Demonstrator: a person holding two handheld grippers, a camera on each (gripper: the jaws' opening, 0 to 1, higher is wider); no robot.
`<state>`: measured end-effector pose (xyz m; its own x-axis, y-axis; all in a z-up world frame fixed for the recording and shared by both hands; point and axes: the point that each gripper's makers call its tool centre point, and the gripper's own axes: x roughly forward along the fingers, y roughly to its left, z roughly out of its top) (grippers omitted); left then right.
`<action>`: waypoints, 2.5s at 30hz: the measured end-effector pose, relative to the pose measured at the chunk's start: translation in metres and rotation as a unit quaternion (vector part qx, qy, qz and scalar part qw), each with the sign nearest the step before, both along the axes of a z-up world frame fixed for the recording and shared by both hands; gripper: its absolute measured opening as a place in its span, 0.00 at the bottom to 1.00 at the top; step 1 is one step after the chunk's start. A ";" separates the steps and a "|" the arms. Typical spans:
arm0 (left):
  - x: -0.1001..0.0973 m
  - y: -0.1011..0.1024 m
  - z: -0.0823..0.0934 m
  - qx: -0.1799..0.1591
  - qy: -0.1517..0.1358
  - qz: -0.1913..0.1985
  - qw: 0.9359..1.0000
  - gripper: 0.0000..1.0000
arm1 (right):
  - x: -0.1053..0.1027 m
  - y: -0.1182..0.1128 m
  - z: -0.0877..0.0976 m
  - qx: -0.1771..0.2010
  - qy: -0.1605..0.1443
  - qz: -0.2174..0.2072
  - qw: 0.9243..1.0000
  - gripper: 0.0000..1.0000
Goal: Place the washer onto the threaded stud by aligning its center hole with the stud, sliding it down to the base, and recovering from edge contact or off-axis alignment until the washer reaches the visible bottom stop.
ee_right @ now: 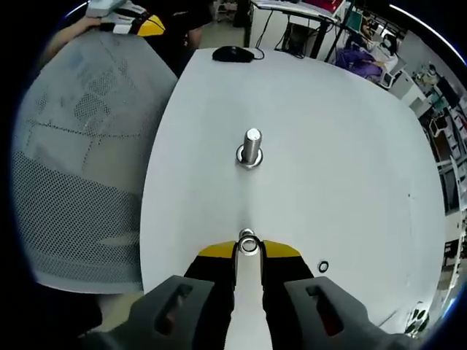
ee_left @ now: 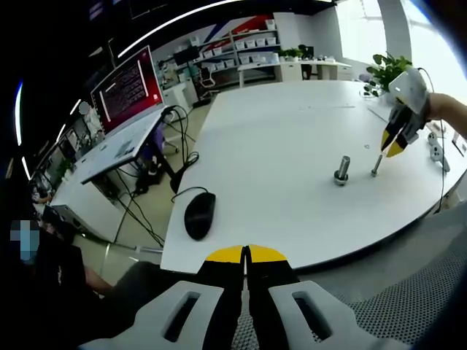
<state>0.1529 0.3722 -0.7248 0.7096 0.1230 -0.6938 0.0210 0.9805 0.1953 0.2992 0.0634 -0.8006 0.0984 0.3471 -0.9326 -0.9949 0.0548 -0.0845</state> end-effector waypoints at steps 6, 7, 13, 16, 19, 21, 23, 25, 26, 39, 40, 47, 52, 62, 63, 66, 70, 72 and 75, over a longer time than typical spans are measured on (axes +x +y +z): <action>0.000 0.000 0.000 -0.001 -0.002 0.000 1.000 0.00 | 0.000 0.002 -0.007 -0.006 0.005 0.007 1.000 0.13; 0.000 0.000 0.000 -0.001 -0.002 0.000 1.000 0.00 | 0.001 0.002 -0.007 -0.006 0.003 0.009 1.000 0.13; 0.001 0.000 0.000 -0.001 -0.002 -0.001 1.000 0.00 | 0.005 0.003 -0.010 -0.009 0.004 0.008 1.000 0.13; 0.000 0.000 0.000 -0.001 -0.001 -0.001 1.000 0.00 | 0.006 0.003 -0.014 -0.013 0.007 0.010 1.000 0.13; 0.001 0.000 0.000 -0.002 -0.002 -0.001 1.000 0.00 | 0.006 0.003 -0.020 -0.016 0.009 0.010 1.000 0.13; 0.001 -0.001 0.000 -0.002 -0.002 -0.001 1.000 0.00 | 0.007 0.003 -0.025 -0.019 0.010 0.010 1.000 0.13; 0.000 -0.001 0.001 -0.002 -0.002 -0.001 1.000 0.00 | 0.004 0.002 -0.025 -0.021 0.013 0.010 1.000 0.13; 0.000 -0.001 0.001 -0.003 -0.003 -0.001 1.000 0.00 | 0.003 0.002 -0.031 -0.022 0.015 0.009 1.000 0.13; 0.001 -0.001 0.001 -0.003 -0.003 -0.001 1.000 0.00 | 0.003 0.002 -0.033 -0.023 0.015 0.008 1.000 0.13; 0.000 -0.002 0.000 -0.004 -0.004 -0.001 1.000 0.00 | -0.003 0.003 -0.055 -0.031 0.020 0.000 0.999 0.14; 0.000 -0.002 0.000 -0.004 -0.004 -0.001 1.000 0.00 | -0.003 0.003 -0.055 -0.031 0.020 0.000 0.999 0.14; 0.000 -0.002 0.000 -0.004 -0.004 -0.001 1.000 0.00 | -0.001 0.003 -0.057 -0.027 0.013 -0.007 1.000 0.17; 0.000 -0.002 0.001 -0.004 -0.005 -0.001 1.000 0.00 | -0.005 0.002 -0.063 -0.031 0.018 -0.009 0.999 0.25; 0.000 -0.001 0.000 -0.004 -0.004 -0.001 1.000 0.00 | -0.005 -0.001 -0.065 -0.033 0.024 -0.015 0.999 0.16; 0.000 -0.001 0.000 -0.004 -0.004 -0.001 1.000 0.00 | -0.005 -0.001 -0.064 -0.028 0.027 -0.020 0.999 0.17; 0.000 0.000 0.000 -0.004 -0.003 -0.001 1.000 0.00 | -0.006 -0.002 -0.059 -0.019 0.032 -0.030 0.999 0.23; 0.000 0.000 0.000 -0.003 -0.003 0.000 1.000 0.00 | 0.000 -0.009 -0.055 -0.012 0.026 -0.040 0.999 0.25; 0.000 0.000 0.000 -0.003 -0.002 0.000 1.000 0.00 | 0.003 -0.013 -0.052 -0.005 0.026 -0.049 0.998 0.25; 0.000 0.000 -0.001 -0.002 -0.001 0.000 1.000 0.00 | 0.010 -0.022 -0.047 0.001 0.020 -0.062 0.998 0.26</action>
<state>0.1529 0.3726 -0.7256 0.7106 0.1194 -0.6934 0.0211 0.9814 0.1906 0.3090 0.0417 -0.8479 0.1038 0.3370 -0.9358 -0.9832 0.1770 -0.0453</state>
